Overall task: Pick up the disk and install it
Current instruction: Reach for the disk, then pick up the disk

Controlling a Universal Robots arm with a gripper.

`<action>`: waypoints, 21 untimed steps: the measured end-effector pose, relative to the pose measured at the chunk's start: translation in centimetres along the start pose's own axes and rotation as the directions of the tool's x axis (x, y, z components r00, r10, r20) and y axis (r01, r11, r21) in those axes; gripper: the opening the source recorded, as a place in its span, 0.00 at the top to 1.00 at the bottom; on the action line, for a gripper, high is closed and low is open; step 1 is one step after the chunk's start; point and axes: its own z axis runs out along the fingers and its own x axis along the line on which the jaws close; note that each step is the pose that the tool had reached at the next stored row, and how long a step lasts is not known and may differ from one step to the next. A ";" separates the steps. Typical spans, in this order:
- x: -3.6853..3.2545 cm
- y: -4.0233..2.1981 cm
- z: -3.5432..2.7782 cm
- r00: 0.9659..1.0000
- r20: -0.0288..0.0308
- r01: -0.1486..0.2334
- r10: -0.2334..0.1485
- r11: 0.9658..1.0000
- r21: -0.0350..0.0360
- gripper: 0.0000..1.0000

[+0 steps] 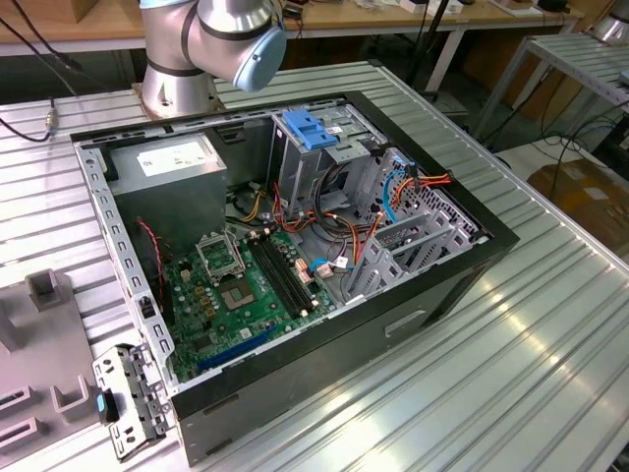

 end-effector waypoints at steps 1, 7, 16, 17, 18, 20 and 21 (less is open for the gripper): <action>0.21 0.01 -0.01 1.000 0.000 0.000 0.000 1.000 0.000 0.89; 0.54 0.00 -0.01 1.000 0.000 -0.001 0.001 1.000 0.000 0.89; 0.55 -0.01 -0.01 1.000 0.000 -0.001 0.001 1.000 0.000 0.89; 0.55 0.00 -0.01 1.000 0.000 0.000 0.000 1.000 0.000 0.89; 0.56 0.00 -0.01 1.000 0.000 0.003 -0.003 1.000 0.000 0.89; 0.56 0.00 -0.01 1.000 -0.001 0.011 -0.011 1.000 0.000 0.89; 0.56 0.00 -0.01 1.000 -0.001 0.019 -0.019 1.000 0.000 0.89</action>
